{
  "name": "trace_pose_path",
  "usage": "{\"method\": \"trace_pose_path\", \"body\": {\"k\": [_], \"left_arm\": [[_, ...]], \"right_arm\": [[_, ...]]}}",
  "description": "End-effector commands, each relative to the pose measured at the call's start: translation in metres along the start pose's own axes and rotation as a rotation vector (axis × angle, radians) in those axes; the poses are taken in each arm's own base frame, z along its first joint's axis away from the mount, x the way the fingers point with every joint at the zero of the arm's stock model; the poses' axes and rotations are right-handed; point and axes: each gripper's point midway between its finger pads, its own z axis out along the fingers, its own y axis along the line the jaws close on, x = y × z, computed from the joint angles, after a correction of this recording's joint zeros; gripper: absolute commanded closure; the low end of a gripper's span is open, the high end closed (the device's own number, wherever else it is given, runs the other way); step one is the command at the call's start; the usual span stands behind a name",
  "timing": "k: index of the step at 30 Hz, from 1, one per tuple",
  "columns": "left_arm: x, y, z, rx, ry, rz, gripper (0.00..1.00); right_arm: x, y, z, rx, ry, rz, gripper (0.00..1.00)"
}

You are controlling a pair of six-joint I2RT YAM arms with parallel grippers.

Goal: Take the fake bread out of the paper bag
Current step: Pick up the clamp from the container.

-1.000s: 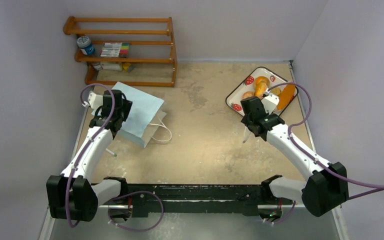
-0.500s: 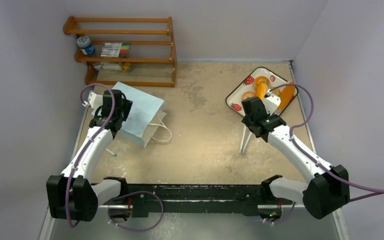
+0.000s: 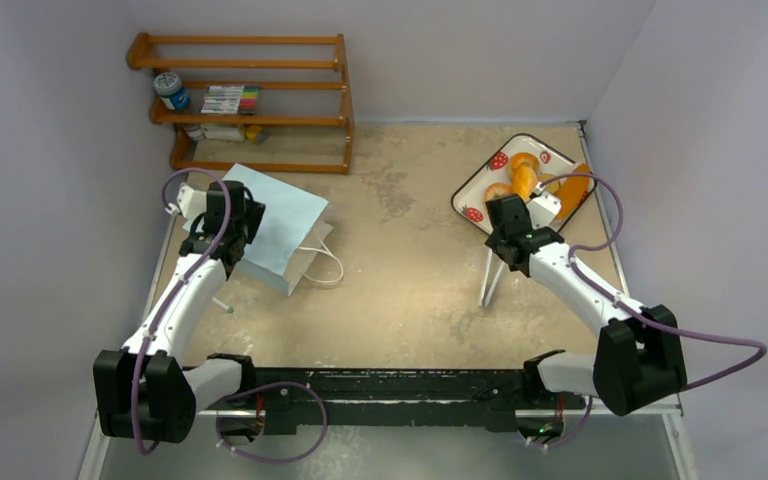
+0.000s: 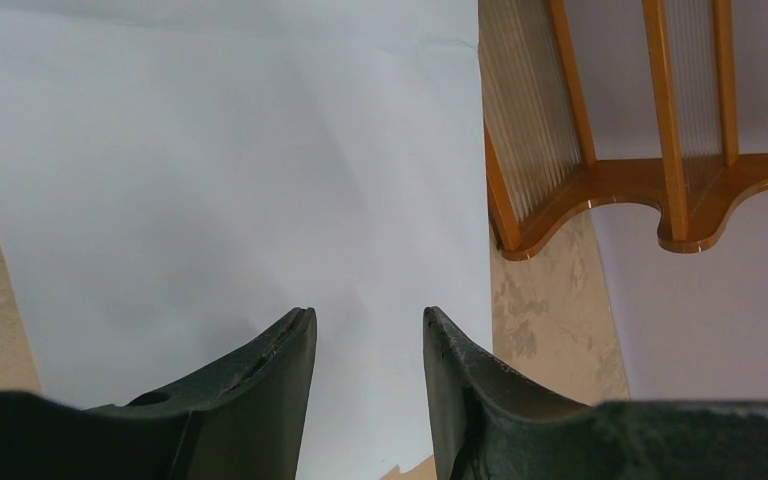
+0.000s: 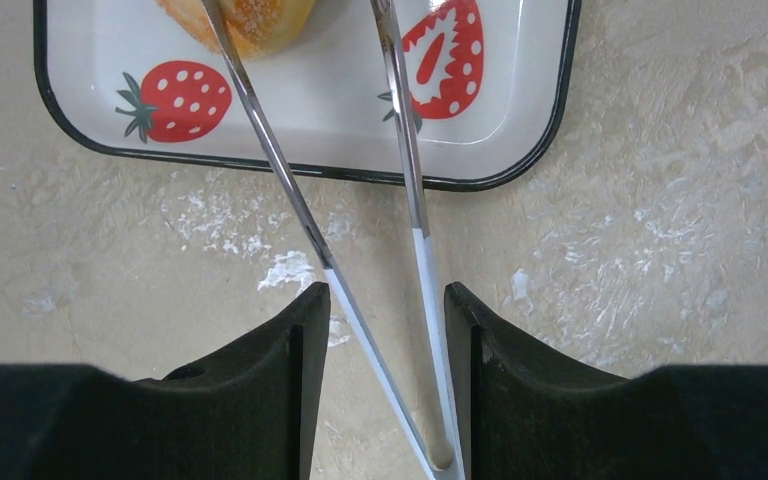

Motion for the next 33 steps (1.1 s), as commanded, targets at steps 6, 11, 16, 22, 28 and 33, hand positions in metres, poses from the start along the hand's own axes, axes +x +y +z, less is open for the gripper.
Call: {"method": "trace_pose_path", "body": {"k": [6, 11, 16, 22, 28, 33], "left_arm": [[-0.026, -0.015, -0.008, 0.053, -0.098, 0.074, 0.57], [-0.046, -0.022, -0.019, 0.073, -0.181, 0.125, 0.57], [-0.056, -0.017, -0.028, 0.056, -0.218, 0.171, 0.57], [-0.052, 0.001, -0.029, 0.032, -0.222, 0.187, 0.57], [-0.046, 0.011, -0.025, 0.014, -0.21, 0.187, 0.57], [-0.043, 0.017, -0.024, 0.002, -0.205, 0.191, 0.57]], "right_arm": [[-0.077, 0.037, -0.045, -0.207, -0.213, 0.051, 0.51], [-0.1, 0.074, -0.059, -0.284, -0.24, -0.03, 0.49], [-0.084, 0.07, -0.04, -0.196, -0.177, -0.096, 0.47], [-0.039, 0.055, -0.013, -0.164, -0.085, -0.136, 0.48], [-0.025, 0.046, 0.002, -0.115, -0.065, -0.167, 0.49], [-0.008, 0.049, 0.018, -0.112, -0.022, -0.186, 0.5]]}}
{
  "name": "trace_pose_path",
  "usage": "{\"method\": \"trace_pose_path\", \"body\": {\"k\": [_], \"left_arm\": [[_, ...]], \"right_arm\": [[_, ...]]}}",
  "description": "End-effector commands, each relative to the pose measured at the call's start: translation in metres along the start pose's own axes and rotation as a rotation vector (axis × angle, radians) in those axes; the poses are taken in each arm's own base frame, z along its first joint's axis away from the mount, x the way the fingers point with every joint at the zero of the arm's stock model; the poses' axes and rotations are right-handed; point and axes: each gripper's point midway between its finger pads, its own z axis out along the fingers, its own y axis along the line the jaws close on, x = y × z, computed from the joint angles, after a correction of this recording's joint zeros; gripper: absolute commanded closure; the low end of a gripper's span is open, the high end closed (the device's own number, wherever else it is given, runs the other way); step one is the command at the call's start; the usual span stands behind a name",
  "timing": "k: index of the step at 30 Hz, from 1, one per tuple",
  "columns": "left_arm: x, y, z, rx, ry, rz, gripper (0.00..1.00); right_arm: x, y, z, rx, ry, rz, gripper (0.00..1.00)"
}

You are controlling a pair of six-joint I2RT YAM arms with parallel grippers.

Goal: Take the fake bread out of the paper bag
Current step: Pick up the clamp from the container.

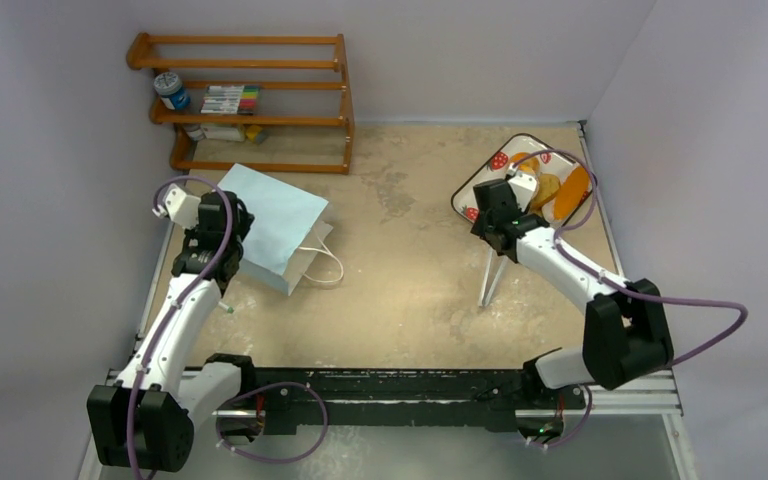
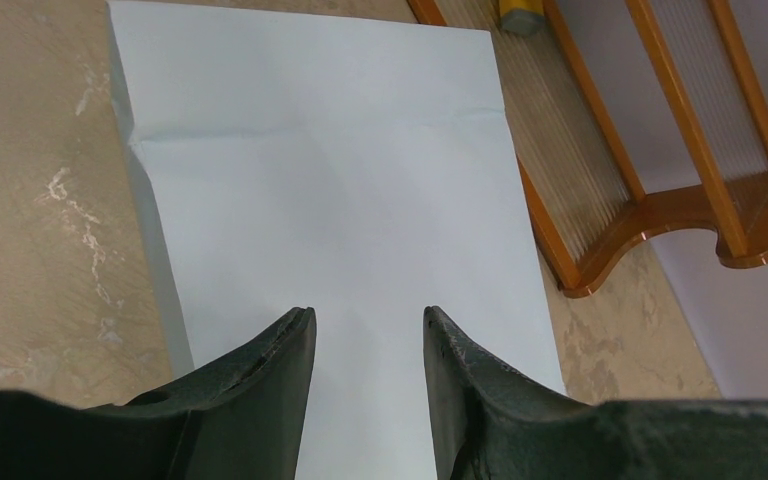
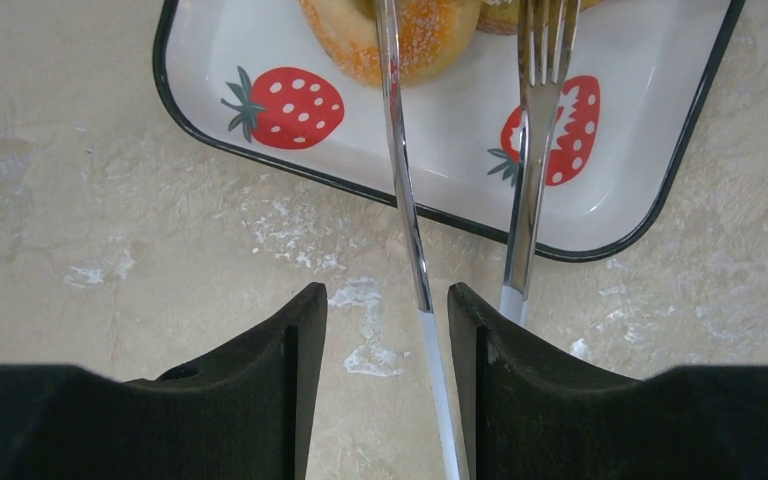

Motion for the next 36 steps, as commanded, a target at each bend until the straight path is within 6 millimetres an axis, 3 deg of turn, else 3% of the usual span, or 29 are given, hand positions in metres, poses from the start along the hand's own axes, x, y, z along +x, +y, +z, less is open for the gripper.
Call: {"method": "trace_pose_path", "body": {"k": [1, 15, 22, 29, 36], "left_arm": [[-0.007, 0.0, -0.001, 0.008, -0.036, 0.005, 0.57], [-0.005, 0.003, 0.003, 0.001, -0.037, 0.023, 0.56], [-0.003, 0.004, 0.005, -0.003, -0.033, 0.031, 0.56], [-0.002, 0.003, 0.004, 0.002, -0.027, 0.03, 0.56], [-0.003, 0.0, 0.001, 0.016, -0.026, 0.02, 0.57]], "right_arm": [[0.007, 0.001, 0.013, 0.006, 0.007, -0.005, 0.5], [0.029, 0.001, 0.039, 0.017, 0.061, -0.001, 0.55], [0.042, -0.004, 0.044, 0.027, 0.079, 0.01, 0.72], [0.042, -0.009, 0.036, 0.023, 0.068, 0.043, 0.9], [0.038, -0.011, 0.031, 0.019, 0.046, 0.057, 0.97]]}}
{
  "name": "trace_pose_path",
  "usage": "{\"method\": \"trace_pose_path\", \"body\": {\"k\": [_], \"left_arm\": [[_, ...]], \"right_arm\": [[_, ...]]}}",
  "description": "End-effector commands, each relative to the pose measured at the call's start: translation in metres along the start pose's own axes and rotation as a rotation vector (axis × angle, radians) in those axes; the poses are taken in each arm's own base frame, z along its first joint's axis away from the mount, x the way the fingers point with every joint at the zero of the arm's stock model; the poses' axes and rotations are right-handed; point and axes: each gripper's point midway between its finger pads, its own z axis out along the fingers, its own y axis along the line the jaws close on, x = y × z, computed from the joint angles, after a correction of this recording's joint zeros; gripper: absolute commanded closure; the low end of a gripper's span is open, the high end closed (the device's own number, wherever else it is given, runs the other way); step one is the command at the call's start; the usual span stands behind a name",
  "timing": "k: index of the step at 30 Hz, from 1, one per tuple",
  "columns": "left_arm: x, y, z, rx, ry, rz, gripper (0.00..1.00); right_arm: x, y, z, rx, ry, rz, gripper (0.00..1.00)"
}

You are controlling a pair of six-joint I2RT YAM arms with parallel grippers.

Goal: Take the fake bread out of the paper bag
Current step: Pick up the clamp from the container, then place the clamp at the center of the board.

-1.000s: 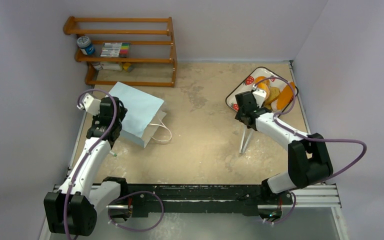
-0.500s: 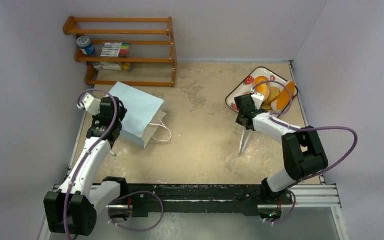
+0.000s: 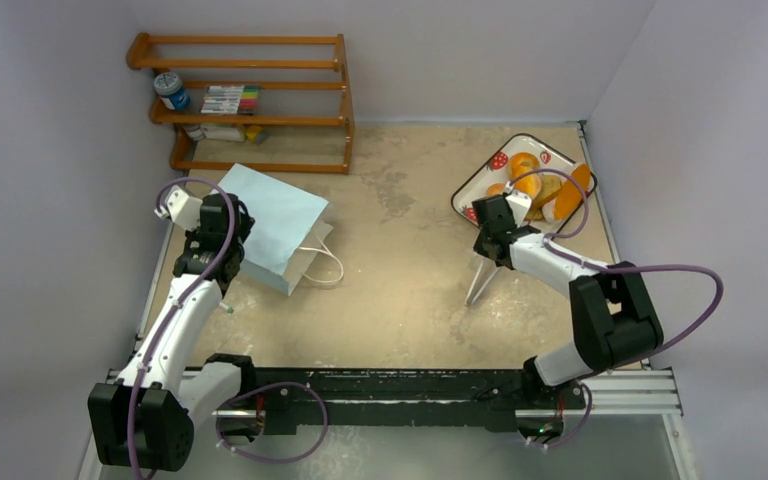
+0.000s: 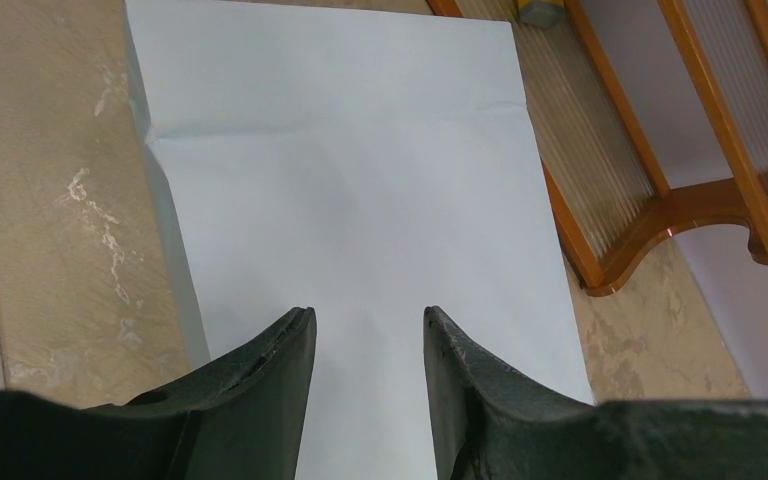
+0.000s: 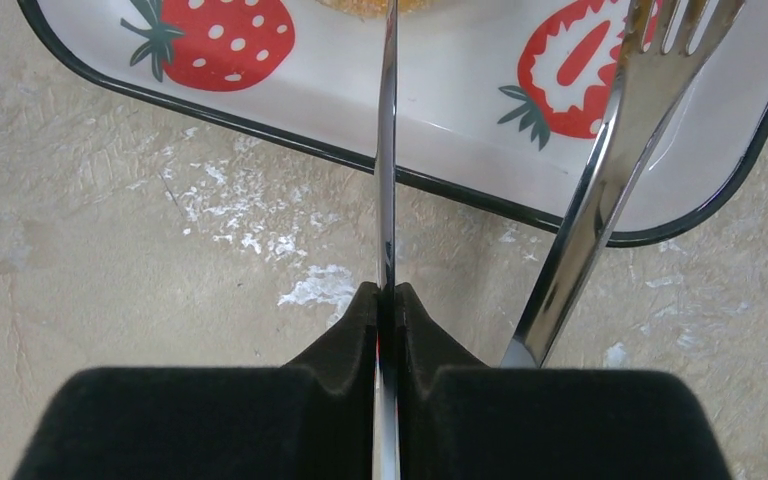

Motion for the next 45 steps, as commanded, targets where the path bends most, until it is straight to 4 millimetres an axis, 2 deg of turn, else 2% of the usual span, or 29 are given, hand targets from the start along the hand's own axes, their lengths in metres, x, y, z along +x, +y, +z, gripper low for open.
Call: {"method": "trace_pose_path", "body": {"k": [1, 11, 16, 36, 40, 45], "left_arm": [[-0.009, -0.009, -0.002, 0.039, -0.029, -0.013, 0.57], [-0.013, -0.013, -0.007, 0.059, -0.033, -0.036, 0.56], [-0.015, -0.014, -0.009, 0.06, -0.036, -0.038, 0.57], [-0.018, -0.014, -0.012, 0.065, -0.044, -0.054, 0.56], [-0.021, -0.015, -0.014, 0.067, -0.055, -0.06, 0.56], [-0.025, -0.017, -0.016, 0.068, -0.06, -0.064, 0.56]], "right_arm": [[-0.017, -0.001, -0.009, -0.003, -0.065, 0.05, 0.97], [-0.016, 0.009, -0.024, -0.048, -0.07, 0.036, 0.99], [-0.014, 0.009, -0.025, -0.049, -0.065, 0.033, 0.99], [-0.031, 0.024, -0.047, -0.087, -0.104, 0.017, 1.0], [-0.033, 0.047, -0.065, -0.13, -0.134, -0.035, 1.0], [-0.01, 0.112, -0.083, -0.28, -0.083, -0.202, 1.0]]}}
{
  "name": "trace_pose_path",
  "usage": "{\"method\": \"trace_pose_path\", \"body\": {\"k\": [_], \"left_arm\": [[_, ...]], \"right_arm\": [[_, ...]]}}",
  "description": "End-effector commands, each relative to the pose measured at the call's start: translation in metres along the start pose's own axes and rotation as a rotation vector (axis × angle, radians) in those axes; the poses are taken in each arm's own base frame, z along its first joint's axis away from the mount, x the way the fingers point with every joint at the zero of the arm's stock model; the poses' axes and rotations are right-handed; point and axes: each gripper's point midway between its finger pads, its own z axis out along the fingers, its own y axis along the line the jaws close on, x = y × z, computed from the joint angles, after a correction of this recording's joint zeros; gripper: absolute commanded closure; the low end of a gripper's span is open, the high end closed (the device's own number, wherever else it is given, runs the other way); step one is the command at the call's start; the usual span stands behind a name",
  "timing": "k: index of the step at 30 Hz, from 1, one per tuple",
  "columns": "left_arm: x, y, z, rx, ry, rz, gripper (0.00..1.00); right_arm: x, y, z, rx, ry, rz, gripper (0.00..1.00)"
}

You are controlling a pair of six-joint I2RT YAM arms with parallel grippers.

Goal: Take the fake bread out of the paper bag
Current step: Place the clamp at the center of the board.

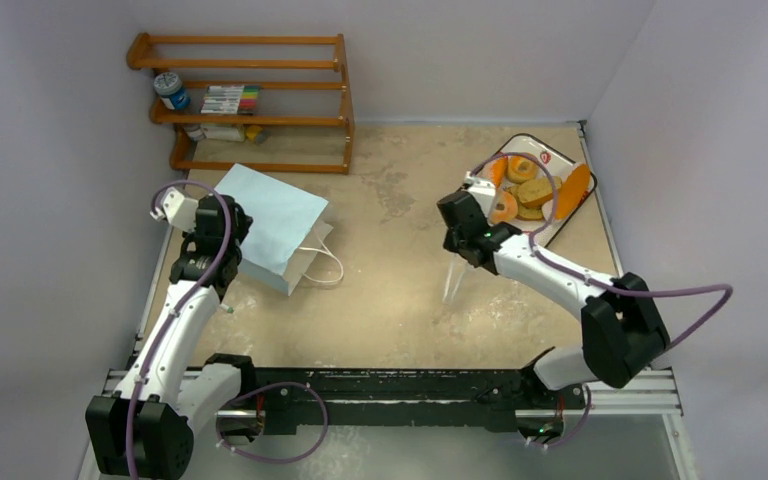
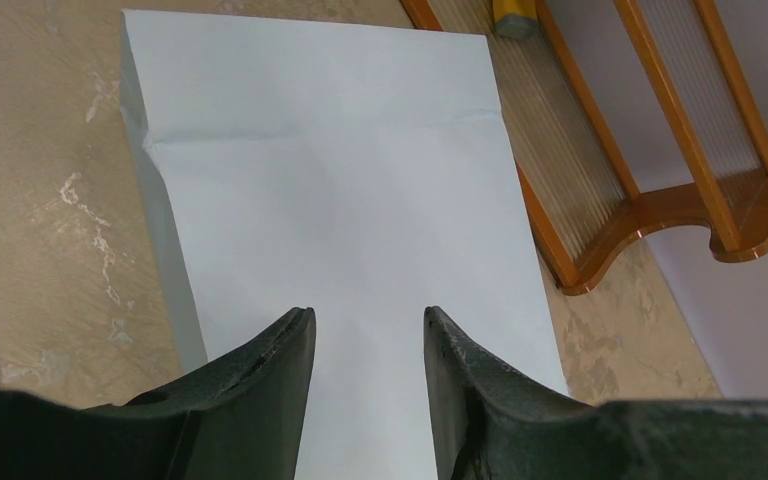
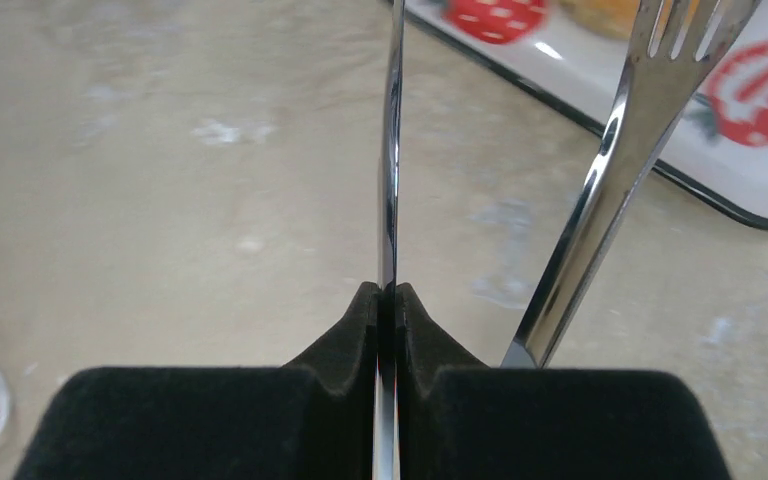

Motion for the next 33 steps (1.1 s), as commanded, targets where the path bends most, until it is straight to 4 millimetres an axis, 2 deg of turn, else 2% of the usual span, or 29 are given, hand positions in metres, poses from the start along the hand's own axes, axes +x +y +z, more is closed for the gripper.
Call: {"method": "trace_pose_path", "body": {"k": [1, 5, 10, 16, 21, 23, 26, 29, 31, 33], "left_arm": [[-0.019, -0.014, -0.007, 0.038, -0.045, -0.039, 0.56], [-0.022, -0.015, -0.01, 0.038, -0.047, -0.035, 0.56], [-0.025, -0.012, -0.013, 0.033, -0.06, -0.016, 0.56], [-0.032, -0.011, -0.015, 0.018, -0.082, 0.017, 0.56], [-0.045, -0.017, -0.02, 0.019, -0.113, 0.022, 0.56], [-0.05, -0.019, -0.021, 0.021, -0.124, 0.024, 0.56], [-0.06, -0.026, -0.024, 0.031, -0.146, 0.025, 0.56], [-0.07, -0.035, -0.023, 0.041, -0.176, 0.03, 0.56], [-0.079, -0.042, -0.022, 0.046, -0.208, 0.032, 0.56], [-0.089, -0.05, -0.02, 0.055, -0.246, 0.035, 0.56]], "right_arm": [[-0.012, 0.069, -0.015, -0.149, -0.013, -0.108, 1.0], [-0.001, 0.113, -0.006, -0.244, 0.031, -0.171, 1.0], [0.014, 0.144, 0.014, -0.258, 0.054, -0.231, 0.99], [0.026, 0.17, 0.031, -0.298, 0.066, -0.272, 0.77], [0.026, 0.178, 0.031, -0.321, 0.058, -0.289, 0.59], [0.016, 0.179, 0.026, -0.315, 0.031, -0.285, 0.52], [-0.011, 0.181, 0.007, -0.323, -0.025, -0.257, 0.45], [-0.05, 0.176, -0.011, -0.296, -0.119, -0.228, 0.44], [-0.084, 0.161, -0.019, -0.238, -0.198, -0.199, 0.44], [-0.123, 0.131, -0.019, -0.165, -0.263, -0.145, 0.44]]}}
